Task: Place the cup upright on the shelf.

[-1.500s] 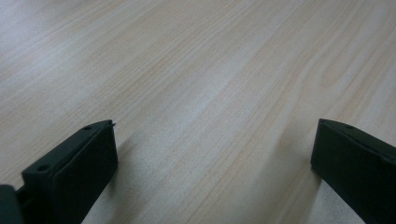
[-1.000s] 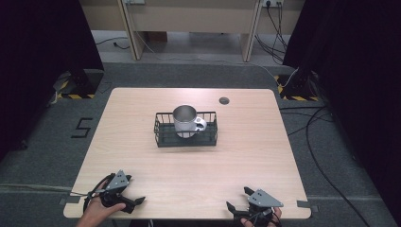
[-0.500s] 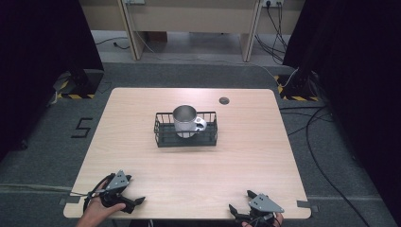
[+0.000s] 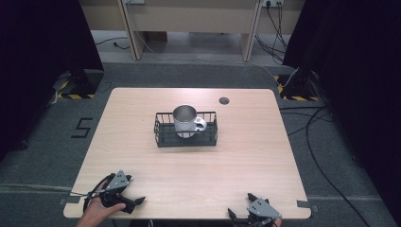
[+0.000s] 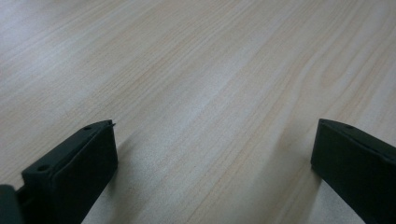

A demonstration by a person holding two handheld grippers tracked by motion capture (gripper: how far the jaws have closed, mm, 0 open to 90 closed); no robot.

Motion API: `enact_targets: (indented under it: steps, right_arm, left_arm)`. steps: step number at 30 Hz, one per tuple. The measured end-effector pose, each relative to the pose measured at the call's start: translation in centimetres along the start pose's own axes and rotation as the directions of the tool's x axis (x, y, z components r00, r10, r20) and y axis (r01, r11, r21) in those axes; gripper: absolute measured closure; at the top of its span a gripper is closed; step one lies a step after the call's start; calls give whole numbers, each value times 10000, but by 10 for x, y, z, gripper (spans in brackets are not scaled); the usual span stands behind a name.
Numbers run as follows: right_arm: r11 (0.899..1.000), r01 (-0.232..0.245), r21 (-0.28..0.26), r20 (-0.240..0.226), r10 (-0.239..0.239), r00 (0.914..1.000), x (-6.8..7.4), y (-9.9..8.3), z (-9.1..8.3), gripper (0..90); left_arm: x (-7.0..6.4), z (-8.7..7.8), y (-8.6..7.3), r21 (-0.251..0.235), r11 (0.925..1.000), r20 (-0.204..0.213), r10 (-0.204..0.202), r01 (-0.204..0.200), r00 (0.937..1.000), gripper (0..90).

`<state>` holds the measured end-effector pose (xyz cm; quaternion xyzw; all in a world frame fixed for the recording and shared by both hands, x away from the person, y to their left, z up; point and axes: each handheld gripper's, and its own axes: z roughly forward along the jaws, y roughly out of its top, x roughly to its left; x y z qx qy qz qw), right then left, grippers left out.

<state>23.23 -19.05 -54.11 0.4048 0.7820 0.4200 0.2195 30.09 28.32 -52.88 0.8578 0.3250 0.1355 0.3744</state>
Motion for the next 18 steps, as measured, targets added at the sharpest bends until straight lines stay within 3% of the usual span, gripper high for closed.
enact_targets:
  steps: [18]
  right_arm:
    - [9999,-3,-102,1,3,10000,0,-1,0,99]
  left_arm:
    - [0,0,0,-1,10000,6,2,-2,10000,0]
